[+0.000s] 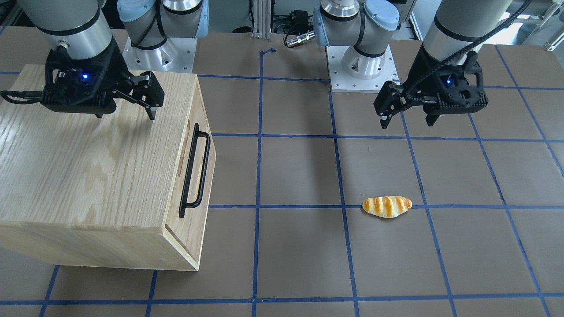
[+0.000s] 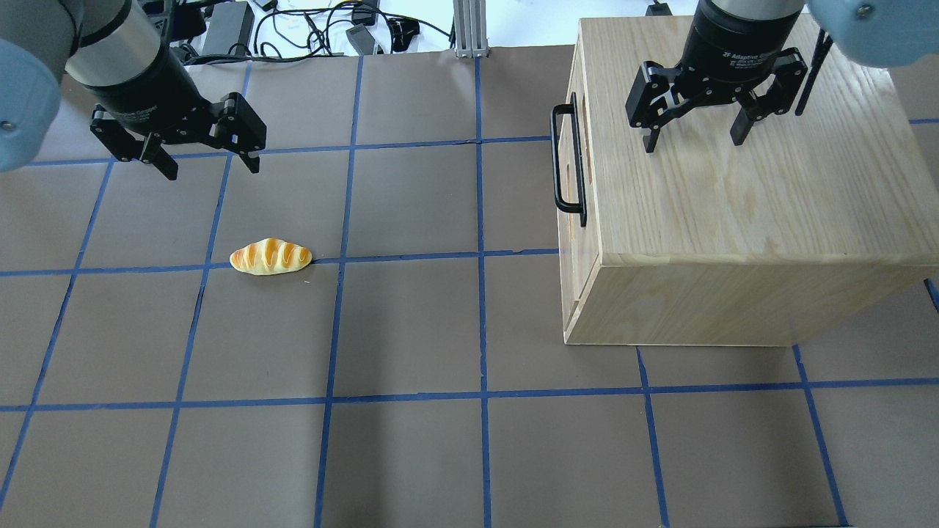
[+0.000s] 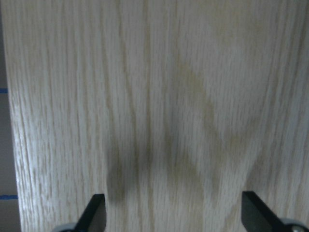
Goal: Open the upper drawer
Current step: 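Swing the left gripper toward the black handle on the cabinet drawer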
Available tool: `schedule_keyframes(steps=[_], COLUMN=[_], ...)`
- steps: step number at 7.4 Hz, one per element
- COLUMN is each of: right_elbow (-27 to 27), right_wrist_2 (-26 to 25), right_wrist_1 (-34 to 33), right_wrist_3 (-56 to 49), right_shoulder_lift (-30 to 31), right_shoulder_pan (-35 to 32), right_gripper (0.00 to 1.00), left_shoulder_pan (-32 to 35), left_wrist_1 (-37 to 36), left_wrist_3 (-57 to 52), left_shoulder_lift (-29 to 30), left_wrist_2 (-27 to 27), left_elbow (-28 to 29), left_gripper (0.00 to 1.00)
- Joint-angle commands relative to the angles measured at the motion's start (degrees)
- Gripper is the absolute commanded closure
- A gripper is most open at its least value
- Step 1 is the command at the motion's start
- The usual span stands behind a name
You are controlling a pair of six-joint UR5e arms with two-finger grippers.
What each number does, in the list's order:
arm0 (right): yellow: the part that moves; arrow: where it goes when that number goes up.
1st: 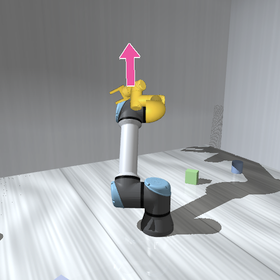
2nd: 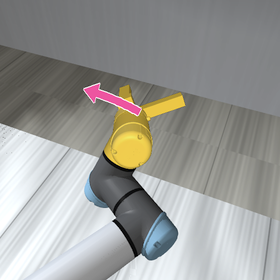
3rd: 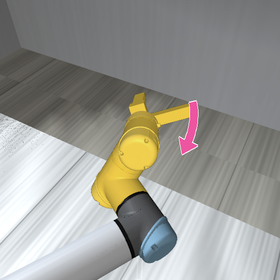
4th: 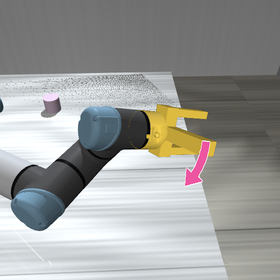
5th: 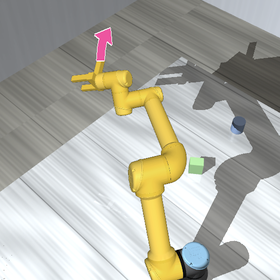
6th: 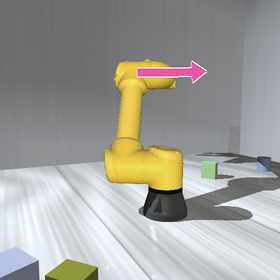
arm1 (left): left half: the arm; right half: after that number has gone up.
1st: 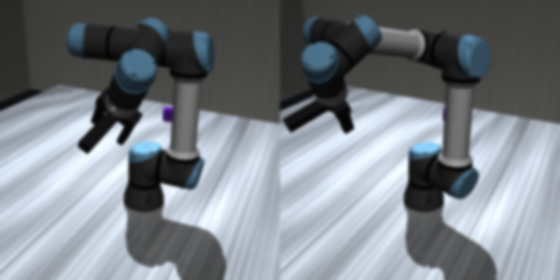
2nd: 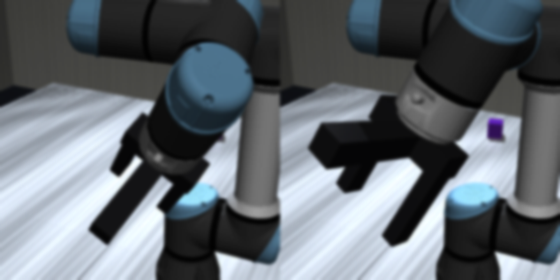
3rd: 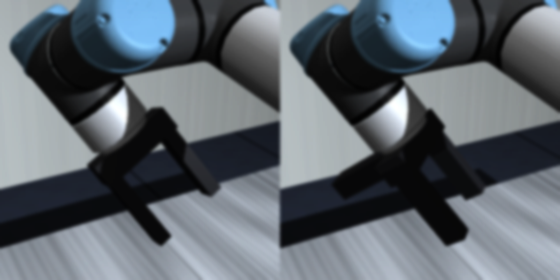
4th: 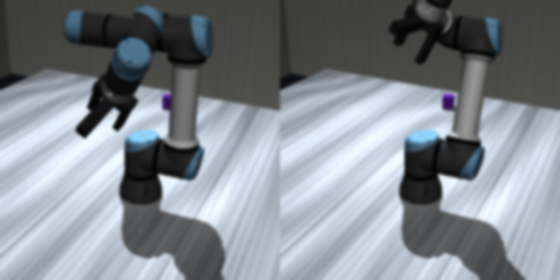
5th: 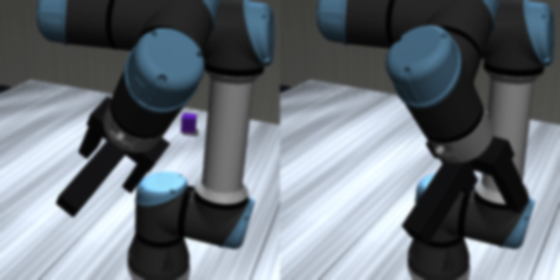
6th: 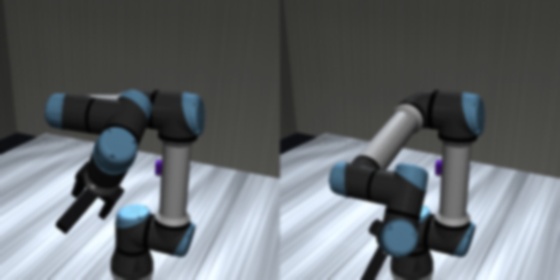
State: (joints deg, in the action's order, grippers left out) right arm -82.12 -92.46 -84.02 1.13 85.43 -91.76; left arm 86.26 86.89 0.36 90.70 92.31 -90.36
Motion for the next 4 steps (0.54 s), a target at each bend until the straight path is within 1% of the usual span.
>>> schedule_keyframes(steps=[1, 2, 4], right_elbow=[0.03, 0.03, 0.03], right_wrist_2=[0.0, 0.0, 0.0], right_wrist_1=[0.0, 0.0, 0.0], right_wrist_3=[0.01, 0.01, 0.01], right_shoulder_lift=[0.0, 0.0, 0.0], right_shoulder_pan=[0.0, 0.0, 0.0], right_gripper=[0.0, 0.0, 0.0], left_shoulder_pan=[0.57, 1.62, 4.52], left_wrist_1=[-1.44, -3.63, -5.75], left_wrist_3=[0.6, 0.61, 2.26], left_shoulder_lift=[0.79, 1.14, 2.1], left_wrist_2=[0.06, -0.46, -0.46], left_elbow=[0.09, 0.36, 0.8], left_gripper=[0.0, 0.0, 0.0])
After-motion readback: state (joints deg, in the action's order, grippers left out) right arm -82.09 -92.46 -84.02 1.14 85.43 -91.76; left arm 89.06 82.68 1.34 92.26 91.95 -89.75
